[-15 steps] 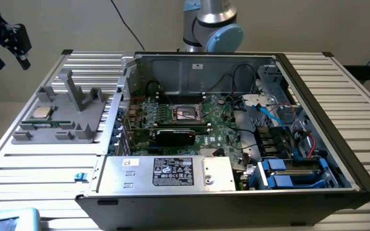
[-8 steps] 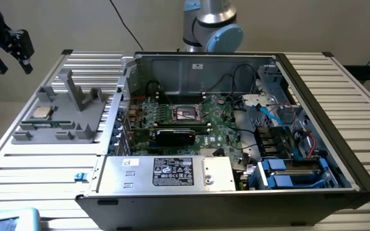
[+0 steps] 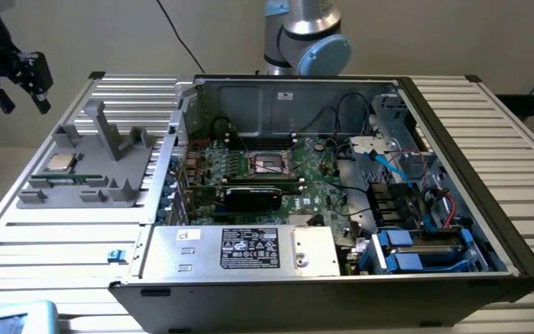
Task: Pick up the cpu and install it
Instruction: 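Pick up the cpu and move it towards the insertion slot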
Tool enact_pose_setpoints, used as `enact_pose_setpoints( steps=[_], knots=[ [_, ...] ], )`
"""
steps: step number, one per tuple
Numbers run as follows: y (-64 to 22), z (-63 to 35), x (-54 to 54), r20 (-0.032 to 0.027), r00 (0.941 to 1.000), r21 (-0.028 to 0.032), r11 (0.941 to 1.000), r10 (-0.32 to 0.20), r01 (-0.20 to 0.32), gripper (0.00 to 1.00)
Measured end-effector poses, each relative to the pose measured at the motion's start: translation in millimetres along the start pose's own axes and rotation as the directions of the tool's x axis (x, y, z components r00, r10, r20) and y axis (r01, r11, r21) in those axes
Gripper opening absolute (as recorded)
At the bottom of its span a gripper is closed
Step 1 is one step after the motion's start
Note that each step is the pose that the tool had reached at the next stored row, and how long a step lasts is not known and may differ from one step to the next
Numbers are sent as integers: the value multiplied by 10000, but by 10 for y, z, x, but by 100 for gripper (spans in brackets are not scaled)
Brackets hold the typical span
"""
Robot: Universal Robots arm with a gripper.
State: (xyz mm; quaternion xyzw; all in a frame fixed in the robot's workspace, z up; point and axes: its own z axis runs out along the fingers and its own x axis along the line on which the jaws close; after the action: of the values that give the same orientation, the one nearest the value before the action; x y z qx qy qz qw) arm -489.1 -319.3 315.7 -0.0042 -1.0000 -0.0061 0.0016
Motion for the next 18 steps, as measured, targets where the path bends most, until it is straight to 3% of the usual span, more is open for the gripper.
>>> enact_pose_setpoints(
  steps=[5,18],
  knots=[
    [-1,91,4,-5,9991,1,9991,-424,424,66],
    [-9,329,11,-4,9991,-4,9991,-434,434,66]
  ],
)
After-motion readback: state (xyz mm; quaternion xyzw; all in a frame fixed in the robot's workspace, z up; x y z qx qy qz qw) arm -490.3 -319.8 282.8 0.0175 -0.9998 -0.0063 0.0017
